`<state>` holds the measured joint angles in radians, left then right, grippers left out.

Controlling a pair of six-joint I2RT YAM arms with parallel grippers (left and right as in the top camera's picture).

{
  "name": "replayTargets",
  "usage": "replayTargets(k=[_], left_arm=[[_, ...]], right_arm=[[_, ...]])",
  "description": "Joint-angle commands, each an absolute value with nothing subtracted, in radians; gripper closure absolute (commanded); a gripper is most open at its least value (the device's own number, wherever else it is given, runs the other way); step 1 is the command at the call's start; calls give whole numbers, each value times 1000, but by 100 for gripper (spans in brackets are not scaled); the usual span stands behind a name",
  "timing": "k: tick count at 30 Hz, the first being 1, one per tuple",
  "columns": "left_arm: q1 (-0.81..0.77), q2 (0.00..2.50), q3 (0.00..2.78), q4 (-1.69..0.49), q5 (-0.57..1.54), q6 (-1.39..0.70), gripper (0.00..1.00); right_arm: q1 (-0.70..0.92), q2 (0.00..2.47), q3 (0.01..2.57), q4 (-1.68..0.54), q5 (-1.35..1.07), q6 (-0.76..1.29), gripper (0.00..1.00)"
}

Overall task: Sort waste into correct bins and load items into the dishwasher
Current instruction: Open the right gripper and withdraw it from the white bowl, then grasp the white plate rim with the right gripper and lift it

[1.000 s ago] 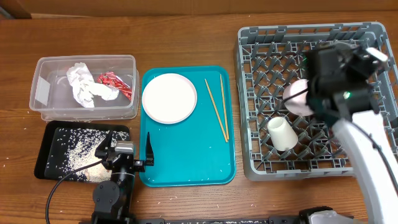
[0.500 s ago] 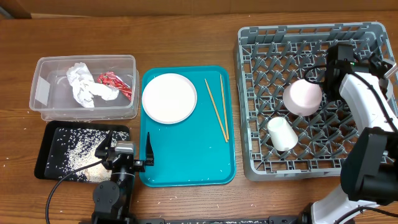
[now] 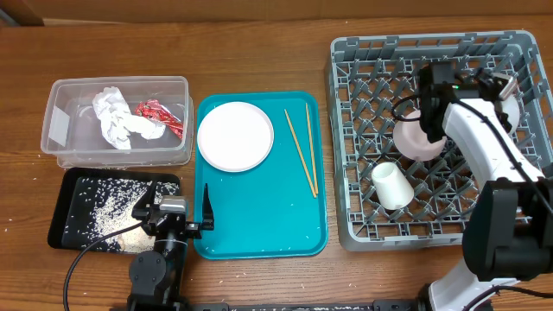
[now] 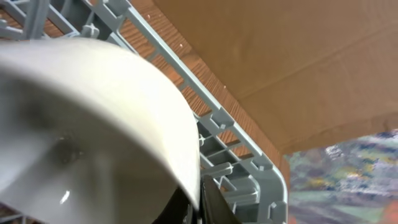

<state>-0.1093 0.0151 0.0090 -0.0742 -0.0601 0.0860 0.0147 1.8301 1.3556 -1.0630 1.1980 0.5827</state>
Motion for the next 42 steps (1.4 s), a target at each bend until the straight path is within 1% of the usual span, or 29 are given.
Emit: replayTargets(k=[1, 3, 5, 8, 10, 13, 18, 23, 29, 30, 31, 32, 34, 36, 38, 40, 42], left_arm=[[-103, 4, 5, -71, -55, 105, 0], [-103, 4, 5, -71, -55, 105, 0], [-103, 4, 5, -71, -55, 105, 0], [-103, 4, 4, -71, -55, 105, 0], [-103, 4, 5, -71, -55, 105, 0], [-103, 4, 5, -71, -55, 105, 0], [-103, 4, 5, -71, -55, 105, 0], [-103, 4, 5, -71, -55, 105, 0], [-103, 4, 5, -71, -55, 105, 0], [-103, 4, 5, -71, -55, 105, 0], [-103, 4, 5, -71, -55, 105, 0], [-103, 4, 5, -71, -55, 105, 0], [-103, 4, 5, -71, -55, 105, 0], [-103, 4, 5, -71, -55, 105, 0], [-103, 4, 5, -71, -55, 105, 0], [-103, 4, 4, -71, -55, 105, 0], [-103, 4, 5, -71, -55, 105, 0]], right_arm=[[26, 1840, 1374, -1061, 1372, 567, 96], [24, 1840, 1396, -1060, 1418, 551, 96], [7, 1841, 1396, -1033, 1415, 515, 96], [-38, 1841, 1396, -1005, 1409, 514, 96], [-93, 1842, 1396, -951, 1368, 450, 96], [-119, 1843, 1394, -890, 1284, 364, 96], [-81, 1843, 1393, -899, 1214, 362, 96], [-35, 1847, 1339, -899, 1165, 362, 93], [5, 1846, 1320, -959, 1141, 367, 86], [27, 1841, 1324, -981, 1130, 390, 76], [36, 1839, 1328, -990, 1121, 403, 74], [68, 1818, 1354, -1035, 1066, 456, 65], [102, 1789, 1394, -1078, 975, 479, 61], [149, 1750, 1450, -1132, 847, 479, 60], [201, 1709, 1504, -1179, 667, 475, 59], [259, 1673, 1541, -1195, 420, 470, 59], [319, 1653, 1546, -1174, 99, 434, 59]])
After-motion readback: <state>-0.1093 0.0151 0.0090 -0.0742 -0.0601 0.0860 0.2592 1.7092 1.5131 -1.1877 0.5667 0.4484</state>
